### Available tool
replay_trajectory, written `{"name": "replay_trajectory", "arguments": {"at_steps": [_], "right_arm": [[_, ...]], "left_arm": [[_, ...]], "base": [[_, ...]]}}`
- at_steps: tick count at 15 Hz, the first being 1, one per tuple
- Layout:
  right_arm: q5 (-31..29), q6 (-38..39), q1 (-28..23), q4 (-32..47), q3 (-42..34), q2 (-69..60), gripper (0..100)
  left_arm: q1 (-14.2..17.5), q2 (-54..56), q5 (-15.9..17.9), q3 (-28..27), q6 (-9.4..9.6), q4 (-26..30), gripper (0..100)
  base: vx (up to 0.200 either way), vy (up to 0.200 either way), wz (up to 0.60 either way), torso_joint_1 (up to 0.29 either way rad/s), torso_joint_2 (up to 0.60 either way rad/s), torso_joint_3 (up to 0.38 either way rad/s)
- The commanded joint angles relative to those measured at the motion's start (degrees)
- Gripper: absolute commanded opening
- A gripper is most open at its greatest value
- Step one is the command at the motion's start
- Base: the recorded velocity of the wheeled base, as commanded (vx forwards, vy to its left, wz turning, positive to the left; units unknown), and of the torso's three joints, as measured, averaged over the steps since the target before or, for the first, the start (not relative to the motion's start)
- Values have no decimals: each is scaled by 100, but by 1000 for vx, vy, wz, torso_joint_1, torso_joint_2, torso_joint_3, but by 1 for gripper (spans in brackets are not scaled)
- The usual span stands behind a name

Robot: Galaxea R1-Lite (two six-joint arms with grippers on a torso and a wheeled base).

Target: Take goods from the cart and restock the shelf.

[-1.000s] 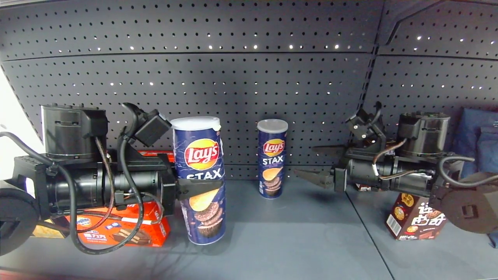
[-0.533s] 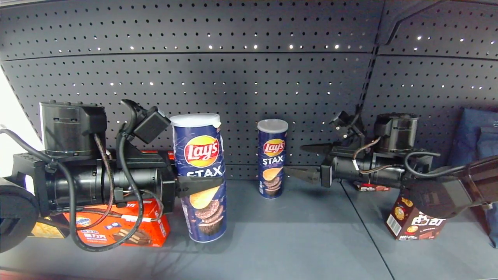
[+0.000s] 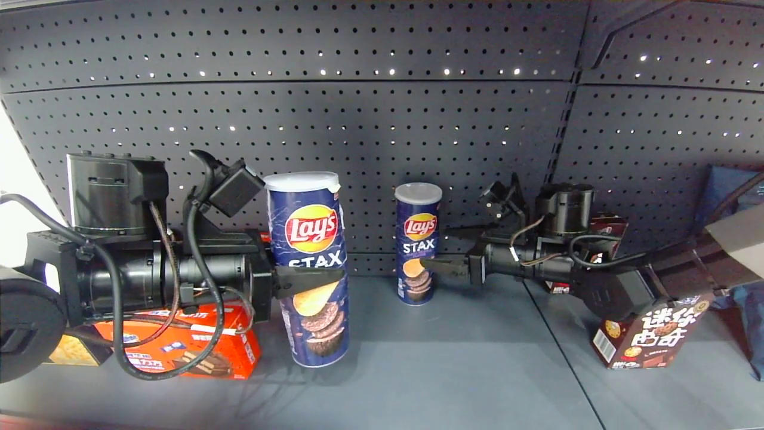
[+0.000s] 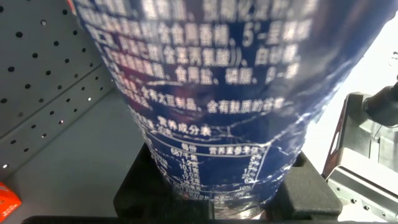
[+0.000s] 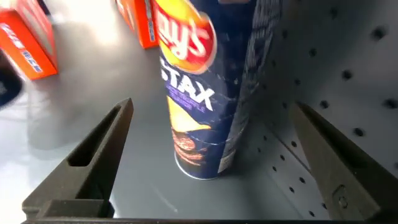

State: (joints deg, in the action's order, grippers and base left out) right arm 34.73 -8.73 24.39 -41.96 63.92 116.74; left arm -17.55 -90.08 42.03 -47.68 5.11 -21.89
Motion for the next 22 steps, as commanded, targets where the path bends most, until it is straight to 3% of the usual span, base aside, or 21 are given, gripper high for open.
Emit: {"name": "replay_trajectory", "arguments": {"at_steps": [1,17,21,22], "right_arm": [[43,12,4,-119,77,279,100],[-54,126,276,-251,1185,1387,100],[-98,179,259,-286,1176,1413,100],[-98,179,268,-322,1167,1413,0]], "left_arm": [[6,-19,-2,-14,-1,-8,0],[86,8,-2,48,-1,-8,0],[86,8,-2,13,-1,-8,0],[86,8,-2,22,-1,-8,0]], "base": [[0,0,0,0,0,0],[0,0,0,0,0,0],[0,0,0,0,0,0],[0,0,0,0,0,0]]}}
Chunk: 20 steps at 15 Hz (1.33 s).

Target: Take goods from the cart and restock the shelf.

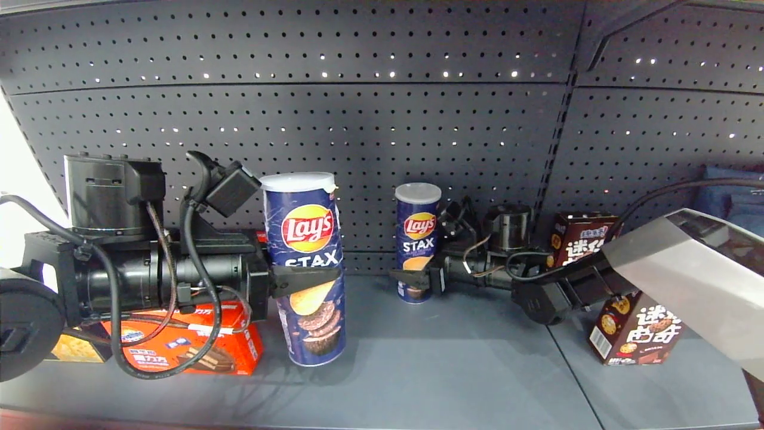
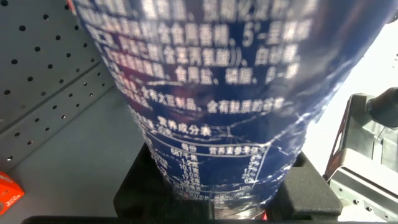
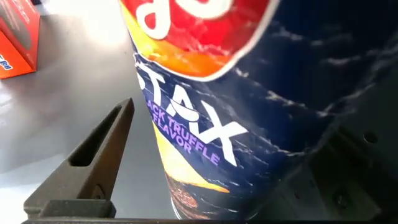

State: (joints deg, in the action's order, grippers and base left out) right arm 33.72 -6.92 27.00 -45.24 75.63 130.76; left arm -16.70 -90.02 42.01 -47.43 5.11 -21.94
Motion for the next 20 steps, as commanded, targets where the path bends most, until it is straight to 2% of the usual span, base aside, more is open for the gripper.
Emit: {"name": "replay_trajectory", "arguments": {"at_steps": [1,4,10,15,20], "right_arm": [[-32,-11,16,-2,-31,2,0],[-76,-2,24,6,-92,-121,0],[-138,7,420,42,-831,-973,0],[-392,42,490,235,-1481,-1790,0],[-639,95,763,-2,-2158,-2414,0]], "left_arm": [[0,2,0,6,-1,-3,0],[-9,10,0,32,-1,-3,0],[-9,10,0,6,-1,-3,0],[-35,19,9,15,8,-3,0],[-61,37,9,32,8,-3,0]], "base": [[0,0,0,0,0,0],[0,0,0,0,0,0],[0,0,0,0,0,0],[0,0,0,0,0,0],[0,0,0,0,0,0]]}}
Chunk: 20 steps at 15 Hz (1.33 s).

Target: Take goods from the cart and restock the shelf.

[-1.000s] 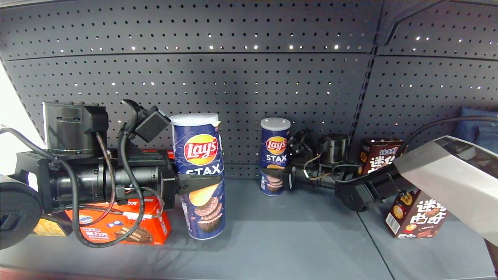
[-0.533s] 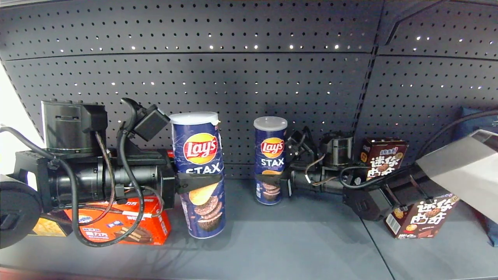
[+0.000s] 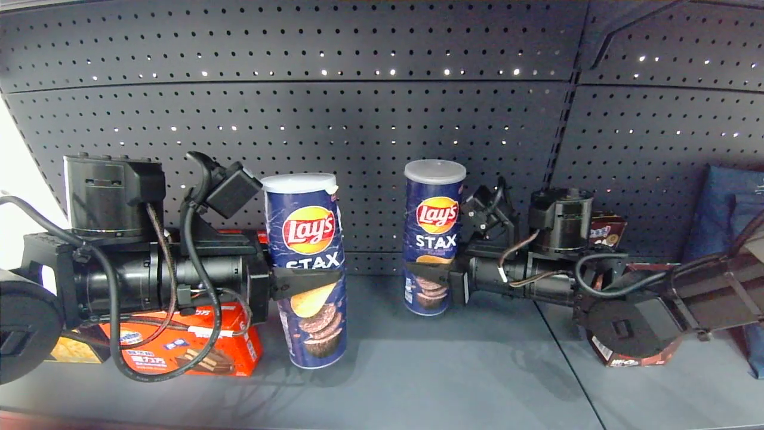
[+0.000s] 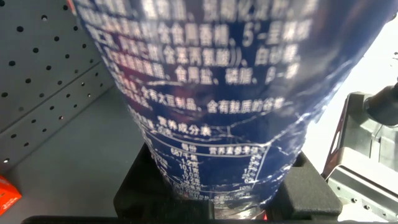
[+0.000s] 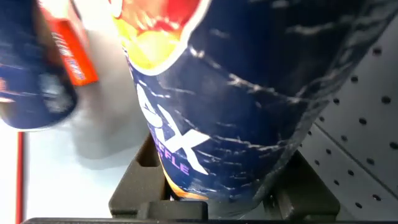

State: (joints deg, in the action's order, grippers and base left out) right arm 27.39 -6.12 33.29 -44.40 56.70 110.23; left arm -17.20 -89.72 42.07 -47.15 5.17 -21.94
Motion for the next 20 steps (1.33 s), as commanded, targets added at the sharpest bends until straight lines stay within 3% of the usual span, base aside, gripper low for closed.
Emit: {"name": "replay_trajectory", "arguments": {"at_steps": [1,12,20], "right_arm": [[-15,49,195,-192,-440,-449,0],[-15,348,494,-1528,-2673,-1249,0],[3,357,670,-2152,-2980,-845,0]], "left_arm": [[-3,7,3,4,2,-3,0],[-222,104,-111,4,2,15,0],[-301,87,-190,4,2,41,0]], "base": [[0,0,0,0,0,0],[0,0,0,0,0,0],[0,0,0,0,0,0]]}}
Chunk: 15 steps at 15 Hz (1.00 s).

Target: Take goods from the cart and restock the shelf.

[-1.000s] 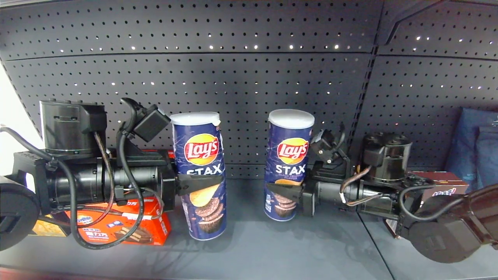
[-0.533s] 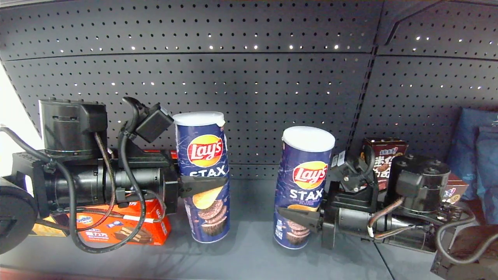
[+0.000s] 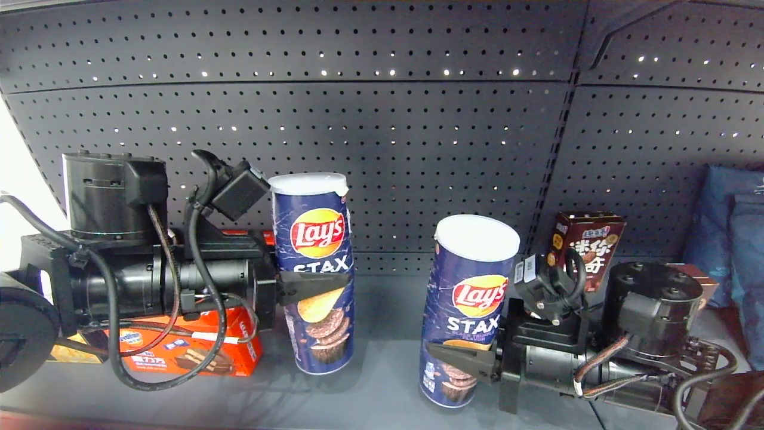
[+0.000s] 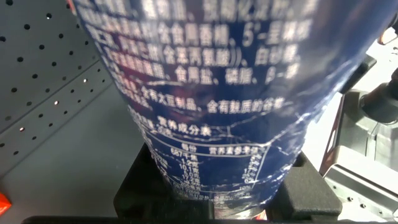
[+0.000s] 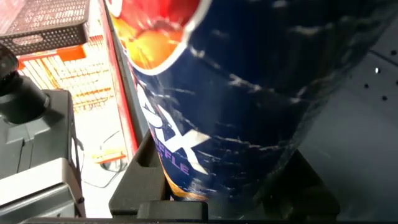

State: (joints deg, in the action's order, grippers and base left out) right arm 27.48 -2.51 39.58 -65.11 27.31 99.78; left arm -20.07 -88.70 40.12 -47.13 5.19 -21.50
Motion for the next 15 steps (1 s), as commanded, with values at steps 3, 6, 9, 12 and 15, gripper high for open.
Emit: {"name": "replay_trajectory", "arguments": {"at_steps": [3,6,9,12,15], "right_arm": [[-6,-13,32,-468,-120,463,0],[3,-21,32,-608,-164,648,0],[3,-39,23,-626,-199,692,0],[3,-48,14,-626,-243,692,0],[-6,-48,-3,-626,-243,701,0]], "left_arm": [[-15,-16,-30,2,-1,-29,0],[-15,-7,-39,2,-1,-29,0],[-15,-25,-39,11,-1,-29,0],[-15,-25,-30,20,-1,-38,0],[-15,-16,-39,72,-1,-38,0]], "base": [[0,0,0,0,0,0],[0,0,0,0,0,0],[0,0,0,0,0,0],[0,0,0,0,0,0],[0,0,0,0,0,0]]}}
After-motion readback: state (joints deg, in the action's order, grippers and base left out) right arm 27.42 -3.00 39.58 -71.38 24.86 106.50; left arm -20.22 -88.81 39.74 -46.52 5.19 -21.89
